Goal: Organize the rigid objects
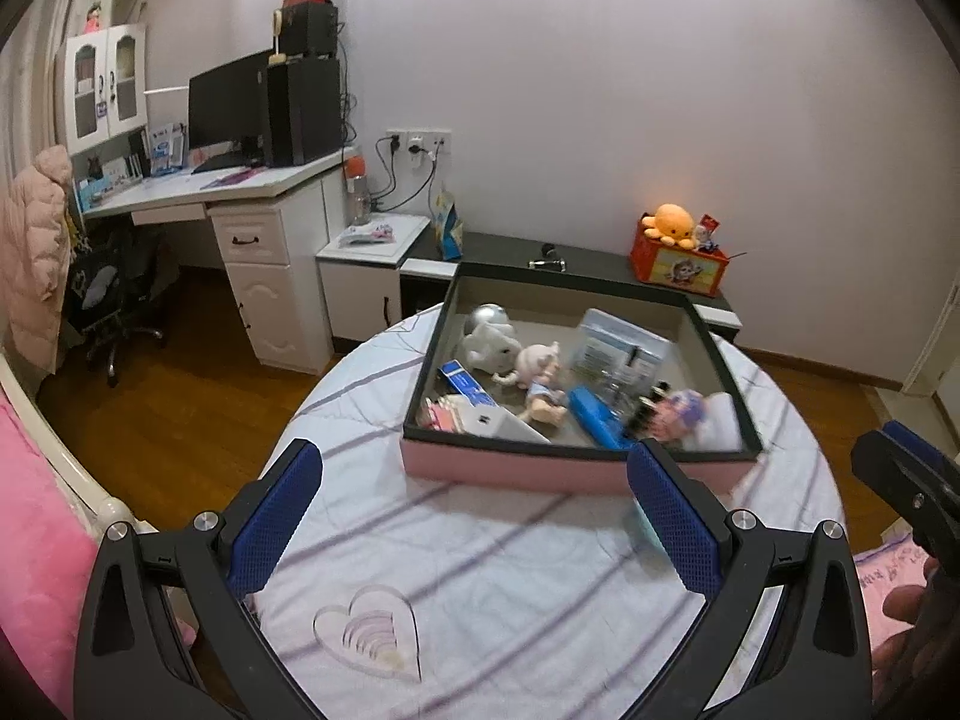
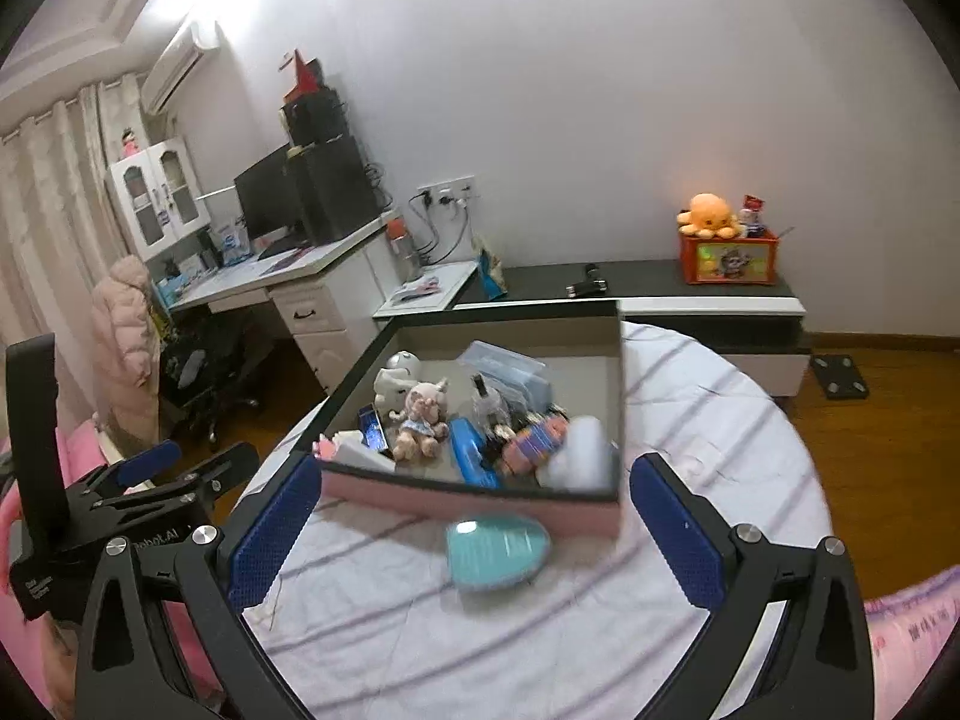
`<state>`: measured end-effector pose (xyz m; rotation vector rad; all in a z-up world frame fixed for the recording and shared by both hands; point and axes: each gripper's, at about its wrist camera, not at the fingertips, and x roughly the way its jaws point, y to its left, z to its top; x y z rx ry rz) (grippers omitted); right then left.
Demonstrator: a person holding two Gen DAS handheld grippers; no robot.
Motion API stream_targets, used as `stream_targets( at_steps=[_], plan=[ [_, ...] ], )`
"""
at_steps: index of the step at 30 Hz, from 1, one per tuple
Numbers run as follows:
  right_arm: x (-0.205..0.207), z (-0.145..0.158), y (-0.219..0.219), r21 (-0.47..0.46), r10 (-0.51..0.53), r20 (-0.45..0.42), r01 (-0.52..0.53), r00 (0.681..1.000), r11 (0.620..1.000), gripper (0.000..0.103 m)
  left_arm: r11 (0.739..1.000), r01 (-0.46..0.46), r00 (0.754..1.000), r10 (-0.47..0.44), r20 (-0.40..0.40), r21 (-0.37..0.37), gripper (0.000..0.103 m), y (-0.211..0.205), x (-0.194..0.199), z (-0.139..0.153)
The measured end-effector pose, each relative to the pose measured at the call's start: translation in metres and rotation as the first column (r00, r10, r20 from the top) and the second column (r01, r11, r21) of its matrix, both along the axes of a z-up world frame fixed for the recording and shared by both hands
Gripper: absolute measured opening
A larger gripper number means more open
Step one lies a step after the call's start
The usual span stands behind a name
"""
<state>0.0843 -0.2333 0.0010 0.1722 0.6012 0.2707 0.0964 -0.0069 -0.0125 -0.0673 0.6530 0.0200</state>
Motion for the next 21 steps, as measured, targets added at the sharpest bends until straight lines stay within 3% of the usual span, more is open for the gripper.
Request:
stream_targets(
  at_steps=[9,21],
  plan=[
    [-0.081,0.013,-0.019,-0.001,-0.082,0.038,0.082,0.996,0.997,0.103,0.999,0.039,0.998,-0.039,0.045,0.005,0.103,-0.013,-0.076,0.024],
    [-0.15,0.031,-0.001,-0.037,-0.07,0.09,0.073,0.994,0.997,0.103,1.0,0.012,0.996,-0.015,0.092,0.027,0.103,-0.007,-0.155,0.043]
  ],
)
